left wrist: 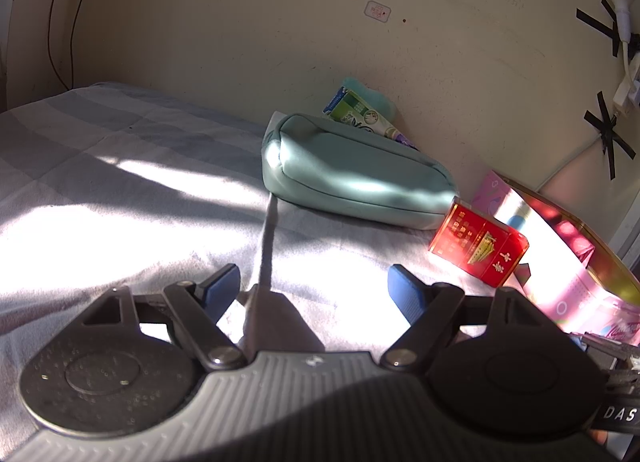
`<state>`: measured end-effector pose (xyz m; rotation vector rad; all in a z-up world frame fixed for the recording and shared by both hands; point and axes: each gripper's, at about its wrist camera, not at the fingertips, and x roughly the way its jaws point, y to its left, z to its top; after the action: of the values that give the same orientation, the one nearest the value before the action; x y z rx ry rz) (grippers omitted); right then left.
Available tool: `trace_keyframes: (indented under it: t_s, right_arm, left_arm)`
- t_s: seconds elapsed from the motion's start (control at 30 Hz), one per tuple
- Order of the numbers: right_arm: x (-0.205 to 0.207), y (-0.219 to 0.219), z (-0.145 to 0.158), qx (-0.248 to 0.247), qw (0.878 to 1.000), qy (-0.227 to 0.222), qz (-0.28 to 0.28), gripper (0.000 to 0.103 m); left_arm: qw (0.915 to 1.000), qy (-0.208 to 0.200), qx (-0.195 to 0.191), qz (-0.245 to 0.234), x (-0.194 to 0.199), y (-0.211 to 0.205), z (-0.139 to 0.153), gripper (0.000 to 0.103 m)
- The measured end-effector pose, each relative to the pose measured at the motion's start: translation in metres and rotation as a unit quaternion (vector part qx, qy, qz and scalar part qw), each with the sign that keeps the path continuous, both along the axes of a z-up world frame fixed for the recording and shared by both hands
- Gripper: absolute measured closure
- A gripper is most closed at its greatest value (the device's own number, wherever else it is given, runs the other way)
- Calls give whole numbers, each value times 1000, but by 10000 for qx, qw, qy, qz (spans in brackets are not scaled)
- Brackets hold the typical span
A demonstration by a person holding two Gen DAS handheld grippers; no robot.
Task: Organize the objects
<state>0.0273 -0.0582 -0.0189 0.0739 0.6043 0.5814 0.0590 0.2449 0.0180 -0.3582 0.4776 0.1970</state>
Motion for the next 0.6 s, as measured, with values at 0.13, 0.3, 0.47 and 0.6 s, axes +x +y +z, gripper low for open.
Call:
trace_keyframes:
  t_s: [0.13, 0.3, 0.47, 0.6]
  right_arm:
    - [0, 0, 0, 2, 10000, 1, 0, 35]
    - [0, 0, 0, 3, 10000, 1, -5, 35]
    - [-1, -2, 4, 42, 9998, -161, -145, 35]
    - [10, 4, 11, -242, 9984, -385, -343, 35]
  left_arm:
    - [10000, -2, 3, -8, 0, 0, 0, 21]
    - [10000, -4, 6, -16, -1, 1, 0, 21]
    - [10000, -41, -48, 31, -3, 2, 0, 21]
    - [9996, -51, -276, 17, -4, 8, -2, 21]
